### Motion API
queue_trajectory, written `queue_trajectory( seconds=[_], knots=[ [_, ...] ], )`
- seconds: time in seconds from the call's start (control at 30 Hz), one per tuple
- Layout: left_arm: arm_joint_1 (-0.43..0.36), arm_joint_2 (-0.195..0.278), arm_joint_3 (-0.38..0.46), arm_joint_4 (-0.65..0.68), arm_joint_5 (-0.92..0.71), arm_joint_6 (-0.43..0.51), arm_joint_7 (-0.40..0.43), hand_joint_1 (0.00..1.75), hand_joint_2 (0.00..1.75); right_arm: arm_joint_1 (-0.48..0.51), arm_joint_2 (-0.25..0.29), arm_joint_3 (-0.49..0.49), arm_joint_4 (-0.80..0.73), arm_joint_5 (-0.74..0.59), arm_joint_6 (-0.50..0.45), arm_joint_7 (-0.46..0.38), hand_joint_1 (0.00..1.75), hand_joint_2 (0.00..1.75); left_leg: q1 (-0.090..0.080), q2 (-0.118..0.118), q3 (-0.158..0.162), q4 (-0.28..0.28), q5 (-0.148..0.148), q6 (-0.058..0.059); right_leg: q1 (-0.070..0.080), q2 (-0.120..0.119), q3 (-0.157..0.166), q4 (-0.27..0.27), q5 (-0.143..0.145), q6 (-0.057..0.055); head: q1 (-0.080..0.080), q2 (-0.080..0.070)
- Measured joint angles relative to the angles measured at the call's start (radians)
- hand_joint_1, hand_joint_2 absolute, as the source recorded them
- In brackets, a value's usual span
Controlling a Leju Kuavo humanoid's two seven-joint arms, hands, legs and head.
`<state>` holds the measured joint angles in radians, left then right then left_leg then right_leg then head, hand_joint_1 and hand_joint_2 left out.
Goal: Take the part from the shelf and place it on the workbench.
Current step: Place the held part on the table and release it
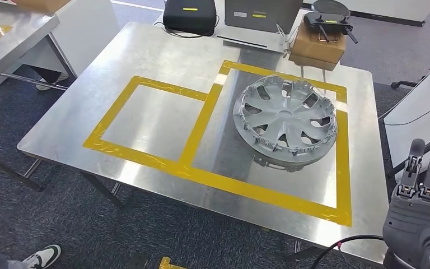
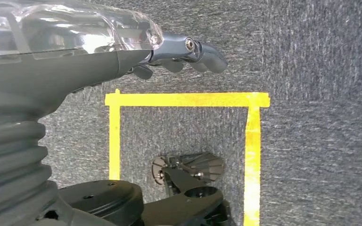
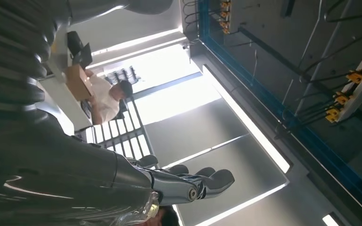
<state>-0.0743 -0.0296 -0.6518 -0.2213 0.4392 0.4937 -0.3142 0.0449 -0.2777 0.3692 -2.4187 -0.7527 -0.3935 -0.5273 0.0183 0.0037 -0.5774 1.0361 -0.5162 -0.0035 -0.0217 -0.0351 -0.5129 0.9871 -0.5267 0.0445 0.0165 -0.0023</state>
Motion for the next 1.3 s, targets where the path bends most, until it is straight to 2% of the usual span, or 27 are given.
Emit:
queue_trajectory(
  seconds=[0.2,0.4,0.57,0.6,0.63,0.67,0.73,0.77,0.8,0.83,0.9,0.93,0.97,1.0,1.07,1.1,1.13,1.17,1.23,1.27,1.3],
  knots=[
    [-0.002,0.019,0.001,0.0,0.021,0.004,-0.032,0.0,0.0,0.013,0.002,-0.037,0.019,-0.053,0.074,-0.027,0.0,1.75,-0.001,0.007,0.001,0.0,-0.002,0.001,-0.001,0.005,-0.001,0.0,0.002,0.001,0.0,0.0],
    [-0.005,0.039,0.001,0.0,0.017,0.013,-0.053,0.0,0.0,0.024,0.005,-0.05,0.052,-0.07,0.102,-0.041,0.0,1.75,-0.009,0.01,0.001,0.001,-0.005,0.006,-0.007,0.006,-0.001,-0.001,0.003,0.004,0.0,0.0],
    [-0.006,0.059,0.0,0.0,-0.019,0.018,-0.052,0.0,0.0,0.038,0.011,-0.049,0.079,-0.07,0.128,-0.061,0.0,1.75,-0.013,0.01,0.002,-0.003,0.0,0.02,-0.013,0.006,0.003,-0.006,0.007,0.017,0.0,0.0],
    [-0.007,0.063,0.0,0.0,-0.024,0.019,-0.053,0.0,0.0,0.042,0.013,-0.049,0.083,-0.072,0.134,-0.067,0.0,1.75,-0.011,0.009,0.003,-0.006,0.004,0.025,-0.014,0.008,0.0,0.003,-0.003,0.019,0.0,0.0],
    [-0.01,0.066,0.0,0.0,-0.027,0.019,-0.055,0.0,0.0,0.044,0.014,-0.049,0.087,-0.074,0.139,-0.072,0.0,1.75,-0.009,0.009,0.003,-0.01,0.008,0.03,-0.014,0.013,-0.01,0.029,-0.026,0.019,0.001,0.0],
    [-0.012,0.068,0.0,0.0,-0.029,0.02,-0.056,0.0,0.0,0.046,0.015,-0.049,0.092,-0.074,0.142,-0.076,0.0,1.75,-0.008,0.009,0.003,-0.013,0.011,0.034,-0.014,0.018,-0.029,0.078,-0.06,0.019,0.001,0.0],
    [-0.016,0.072,0.0,0.0,-0.031,0.021,-0.056,0.0,0.0,0.051,0.017,-0.048,0.101,-0.074,0.145,-0.078,0.0,1.75,-0.013,0.007,0.001,-0.014,0.013,0.037,-0.013,0.026,-0.081,0.217,-0.132,0.017,0.002,0.0],
    [-0.016,0.073,-0.001,0.0,-0.031,0.021,-0.056,0.0,0.0,0.054,0.017,-0.048,0.106,-0.074,0.145,-0.078,0.0,1.75,-0.015,0.006,0.0,-0.014,0.014,0.038,-0.013,0.027,-0.101,0.27,-0.15,0.015,0.002,0.0],
    [-0.016,0.074,-0.001,-0.001,-0.031,0.021,-0.056,0.0,0.0,0.056,0.018,-0.048,0.11,-0.074,0.146,-0.079,0.0,1.75,-0.018,0.003,0.0,-0.014,0.015,0.038,-0.013,0.028,-0.106,0.291,-0.148,0.011,0.002,0.0],
    [-0.017,0.075,-0.001,-0.001,-0.031,0.021,-0.056,0.0,0.0,0.058,0.019,-0.048,0.113,-0.074,0.146,-0.079,0.0,1.75,-0.021,0.001,0.0,-0.013,0.016,0.037,-0.011,0.028,-0.093,0.27,-0.124,0.006,0.002,0.0],
    [-0.018,0.076,-0.001,-0.002,-0.031,0.021,-0.056,0.0,0.0,0.058,0.021,-0.048,0.12,-0.074,0.146,-0.079,0.0,1.75,-0.025,-0.005,0.0,-0.013,0.02,0.034,-0.005,0.03,-0.031,0.142,-0.054,-0.014,0.002,0.0],
    [-0.019,0.076,-0.001,-0.003,-0.031,0.021,-0.056,0.0,0.0,0.058,0.022,-0.048,0.123,-0.074,0.147,-0.08,0.0,1.75,-0.026,-0.008,-0.001,-0.013,0.023,0.03,0.0,0.031,0.0,0.077,-0.029,-0.024,0.001,0.0],
    [-0.02,0.076,-0.001,-0.003,-0.032,0.021,-0.056,0.0,0.0,0.058,0.022,-0.048,0.125,-0.074,0.147,-0.08,0.0,1.75,-0.026,-0.01,-0.004,-0.013,0.027,0.024,0.004,0.032,0.019,0.033,-0.017,-0.031,0.001,0.0],
    [-0.02,0.076,-0.001,-0.003,-0.032,0.021,-0.056,0.0,0.0,0.058,0.023,-0.048,0.128,-0.074,0.147,-0.08,0.0,1.75,-0.024,-0.011,-0.008,-0.014,0.032,0.017,0.009,0.032,0.026,0.013,-0.016,-0.036,0.0,0.0],
    [-0.02,0.078,-0.002,-0.003,-0.032,0.022,-0.057,0.0,0.0,0.057,0.024,-0.048,0.133,-0.073,0.149,-0.081,0.0,1.75,-0.02,-0.012,-0.013,-0.015,0.04,0.002,0.012,0.031,0.023,0.001,-0.007,-0.041,0.0,0.0],
    [-0.02,0.078,-0.002,-0.003,-0.032,0.022,-0.058,0.0,0.0,0.056,0.025,-0.048,0.135,-0.072,0.149,-0.081,0.0,1.75,-0.019,-0.01,-0.016,-0.012,0.034,-0.005,0.011,0.029,0.02,-0.007,0.002,-0.046,0.0,0.0],
    [-0.02,0.079,-0.002,-0.004,-0.032,0.022,-0.06,0.0,0.0,0.054,0.026,-0.048,0.138,-0.07,0.15,-0.082,0.0,1.75,-0.019,-0.009,-0.024,0.001,0.015,-0.01,0.009,0.027,0.016,-0.015,0.012,-0.051,-0.001,0.0],
    [-0.021,0.08,-0.002,-0.004,-0.031,0.022,-0.061,0.0,0.0,0.053,0.028,-0.048,0.139,-0.067,0.151,-0.082,0.0,1.75,-0.018,-0.007,-0.037,0.034,-0.019,-0.015,0.006,0.024,0.009,-0.022,0.023,-0.056,-0.003,0.0],
    [-0.023,0.08,-0.002,-0.004,-0.03,0.022,-0.064,0.0,0.0,0.052,0.03,-0.047,0.144,-0.062,0.153,-0.082,0.0,1.75,-0.012,-0.006,-0.076,0.147,-0.102,-0.024,0.006,0.023,-0.009,-0.023,0.039,-0.059,-0.008,0.0],
    [-0.023,0.081,-0.002,-0.005,-0.03,0.022,-0.064,0.0,0.0,0.051,0.032,-0.047,0.147,-0.059,0.153,-0.082,0.0,1.75,-0.01,-0.005,-0.09,0.202,-0.129,-0.03,0.005,0.022,-0.02,-0.021,0.045,-0.058,-0.01,0.0],
    [-0.023,0.082,-0.002,-0.005,-0.03,0.022,-0.064,0.0,0.0,0.051,0.033,-0.047,0.15,-0.054,0.153,-0.082,0.0,1.75,-0.007,-0.005,-0.091,0.232,-0.135,-0.034,0.004,0.022,-0.031,-0.017,0.051,-0.055,-0.01,0.0]
  ],
)
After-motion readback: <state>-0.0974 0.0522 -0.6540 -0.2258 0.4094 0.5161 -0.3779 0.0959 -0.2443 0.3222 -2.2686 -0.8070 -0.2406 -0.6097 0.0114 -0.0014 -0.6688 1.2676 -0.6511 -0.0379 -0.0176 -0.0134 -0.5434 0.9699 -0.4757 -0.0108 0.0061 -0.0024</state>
